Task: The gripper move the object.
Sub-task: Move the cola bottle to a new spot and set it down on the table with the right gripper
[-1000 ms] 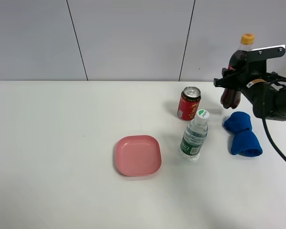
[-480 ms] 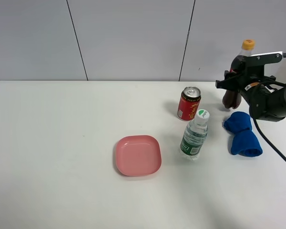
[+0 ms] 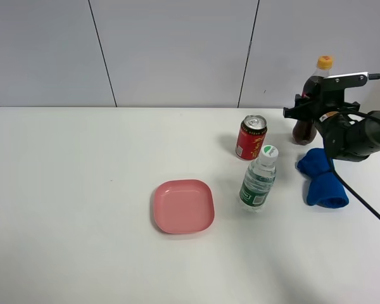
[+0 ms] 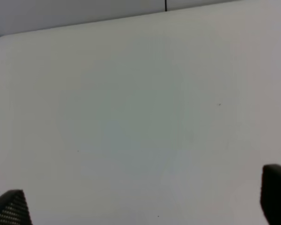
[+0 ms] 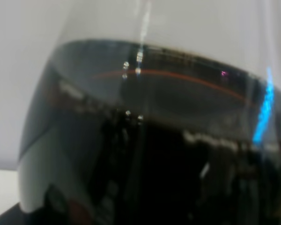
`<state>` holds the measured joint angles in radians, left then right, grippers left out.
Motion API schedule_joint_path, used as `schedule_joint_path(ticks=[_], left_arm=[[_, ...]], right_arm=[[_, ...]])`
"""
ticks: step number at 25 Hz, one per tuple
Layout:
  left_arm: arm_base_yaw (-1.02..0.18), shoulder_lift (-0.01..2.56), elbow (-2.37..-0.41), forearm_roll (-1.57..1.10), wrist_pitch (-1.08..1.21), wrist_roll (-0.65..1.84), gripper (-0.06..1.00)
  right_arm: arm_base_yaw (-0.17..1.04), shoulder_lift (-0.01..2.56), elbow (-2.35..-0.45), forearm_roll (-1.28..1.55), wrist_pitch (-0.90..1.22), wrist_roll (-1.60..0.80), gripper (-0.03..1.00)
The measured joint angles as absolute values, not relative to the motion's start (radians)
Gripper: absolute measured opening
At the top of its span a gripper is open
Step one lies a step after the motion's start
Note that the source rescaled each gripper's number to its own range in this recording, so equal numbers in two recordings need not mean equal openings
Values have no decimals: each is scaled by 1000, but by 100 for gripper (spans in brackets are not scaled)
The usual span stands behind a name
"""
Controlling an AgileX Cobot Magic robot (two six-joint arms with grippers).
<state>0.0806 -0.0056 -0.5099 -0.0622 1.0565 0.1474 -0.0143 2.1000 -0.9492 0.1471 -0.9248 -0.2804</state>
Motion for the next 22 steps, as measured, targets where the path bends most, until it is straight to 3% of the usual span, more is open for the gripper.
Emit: schedule_joint_path(ticks=[15,18,22], left_arm=[[81,-6,-510,-62,1056,147,100],[81,-6,-510,-62,1056,147,100],[81,-6,-510,-62,1056,147,100]], right_arm=[[-14,2103,-951,148,-940,-235,1],[-14,2097,-955,146,-987,-209,15],[-15,2094,-959,130,-1012,-203,22]])
